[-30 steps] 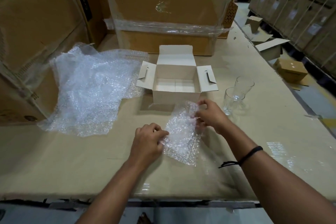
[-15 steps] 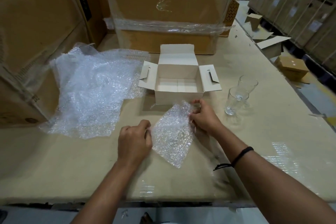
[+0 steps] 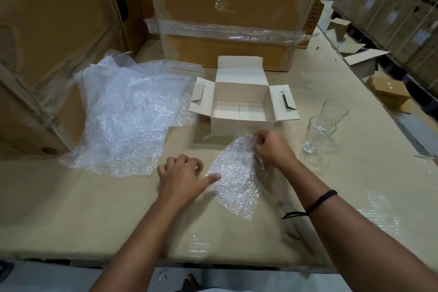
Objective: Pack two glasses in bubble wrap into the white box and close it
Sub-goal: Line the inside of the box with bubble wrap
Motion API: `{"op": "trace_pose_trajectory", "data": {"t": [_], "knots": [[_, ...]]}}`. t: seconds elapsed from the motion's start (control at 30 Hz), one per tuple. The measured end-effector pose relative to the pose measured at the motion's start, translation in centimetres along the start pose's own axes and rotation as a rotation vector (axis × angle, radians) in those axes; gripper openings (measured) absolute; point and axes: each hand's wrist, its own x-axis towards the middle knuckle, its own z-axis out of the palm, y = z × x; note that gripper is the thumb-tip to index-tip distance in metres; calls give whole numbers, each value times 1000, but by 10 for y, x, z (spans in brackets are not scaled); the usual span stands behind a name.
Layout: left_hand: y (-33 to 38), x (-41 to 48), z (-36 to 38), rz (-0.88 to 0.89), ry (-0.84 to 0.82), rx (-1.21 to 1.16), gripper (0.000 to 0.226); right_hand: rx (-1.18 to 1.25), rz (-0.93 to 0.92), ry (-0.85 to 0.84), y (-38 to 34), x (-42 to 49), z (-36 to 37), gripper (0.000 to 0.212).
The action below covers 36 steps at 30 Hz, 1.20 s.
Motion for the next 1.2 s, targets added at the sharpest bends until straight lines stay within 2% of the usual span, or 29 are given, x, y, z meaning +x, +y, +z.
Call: {"op": "trace_pose_trajectory", "data": {"t": [0.03, 0.1, 0.17, 0.2, 0.23, 0.33, 0.4, 0.43, 0.57, 0.67, 0.7, 0.8, 0.87, 1.0, 1.1, 1.13, 1.2], "knots": [[3, 1, 3, 10, -13, 72, 55, -20, 3, 56, 0, -1, 0, 15], [5, 3, 4, 26, -12, 70, 38, -20, -86, 268, 1, -3, 2, 18], [2, 6, 3, 38, 14, -44, 20, 12, -315, 429, 1, -6, 4, 23], [0, 7, 1, 34, 49, -169, 11, 20, -437, 438, 2, -6, 3, 27], [-3, 9, -3, 32, 72, -320, 2, 13, -539, 397, 1, -6, 1, 32], [-12, 17, -19, 95, 114, -651, 19, -153, -662, 80, -12, -5, -9, 62], [-18, 26, -33, 152, 124, -723, 29, -270, -622, -110, -30, 1, -15, 76], [-21, 32, -40, 175, 130, -758, 32, -278, -587, -156, -38, 4, -19, 72], [-33, 55, -66, 230, 232, -823, 25, -98, -492, -155, -60, 15, -43, 35], [-31, 66, -78, 236, 301, -757, 7, -57, -433, -184, -64, 13, -58, 30], [-30, 70, -78, 239, 314, -713, 9, -87, -411, -183, -63, 12, -61, 30], [-22, 83, -78, 231, 359, -600, 14, -167, -337, -124, -60, 10, -67, 26], [-10, 88, -79, 246, 384, -615, 16, -201, -319, -82, -56, 10, -72, 24], [15, 98, -85, 289, 357, -808, 13, -300, -272, 9, -55, 14, -92, 38], [23, 110, -88, 316, 342, -953, 10, -338, -262, 26, -60, 23, -114, 33], [26, 114, -87, 333, 357, -970, 10, -377, -257, 87, -62, 27, -119, 28], [33, 122, -88, 381, 396, -984, 12, -425, -278, 374, -65, 36, -127, 18]]}}
